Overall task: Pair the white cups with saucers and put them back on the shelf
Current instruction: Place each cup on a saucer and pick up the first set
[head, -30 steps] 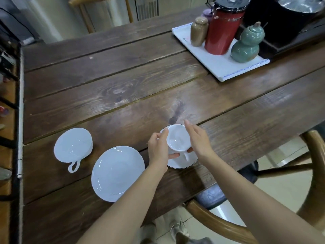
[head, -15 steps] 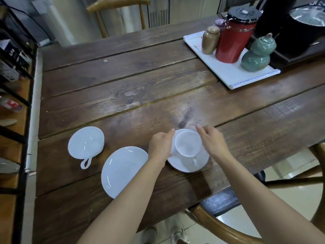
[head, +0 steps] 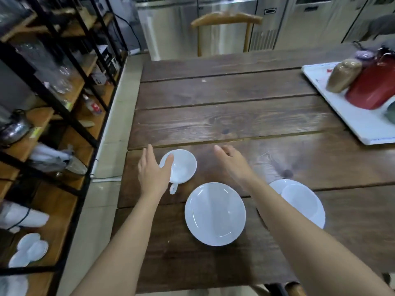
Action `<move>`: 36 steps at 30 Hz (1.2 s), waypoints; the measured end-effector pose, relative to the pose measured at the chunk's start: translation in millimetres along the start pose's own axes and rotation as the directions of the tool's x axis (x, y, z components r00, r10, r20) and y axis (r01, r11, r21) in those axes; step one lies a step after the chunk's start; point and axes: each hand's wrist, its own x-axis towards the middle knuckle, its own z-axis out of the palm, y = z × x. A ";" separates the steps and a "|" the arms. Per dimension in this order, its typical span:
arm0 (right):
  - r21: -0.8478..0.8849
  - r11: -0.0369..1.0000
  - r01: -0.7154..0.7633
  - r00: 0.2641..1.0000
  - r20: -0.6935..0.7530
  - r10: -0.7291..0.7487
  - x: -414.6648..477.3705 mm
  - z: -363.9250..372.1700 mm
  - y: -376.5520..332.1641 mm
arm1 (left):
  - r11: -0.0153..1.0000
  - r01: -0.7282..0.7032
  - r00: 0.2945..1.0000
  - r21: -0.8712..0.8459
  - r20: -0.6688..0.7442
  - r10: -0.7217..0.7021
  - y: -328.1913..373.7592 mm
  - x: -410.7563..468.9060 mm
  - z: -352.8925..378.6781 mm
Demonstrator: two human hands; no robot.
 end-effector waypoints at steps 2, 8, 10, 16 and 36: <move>0.102 0.989 -0.110 0.985 0.147 0.094 4.8 26.7 -11.6 | 0.983 0.102 0.987 -0.151 0.142 -0.081 -14.1 5.8 -3.3; 0.231 0.923 -0.308 0.913 0.346 0.217 10.3 72.3 -19.2 | 0.801 0.392 0.865 -0.452 0.478 -0.153 -28.9 15.8 -7.1; 0.277 0.890 -0.362 0.900 0.354 0.256 10.4 76.2 -19.5 | 0.739 0.454 0.840 -0.499 0.516 -0.167 -28.0 19.0 -5.8; 0.494 0.661 -0.565 0.802 0.518 0.299 11.1 69.6 -27.6 | 0.610 0.546 0.821 -0.575 0.510 -0.254 -14.8 17.6 -2.1; 0.312 0.885 -0.346 0.934 0.025 0.356 -76.6 14.1 21.3 | 0.727 0.506 0.772 -0.463 0.619 -0.143 8.8 -72.6 16.7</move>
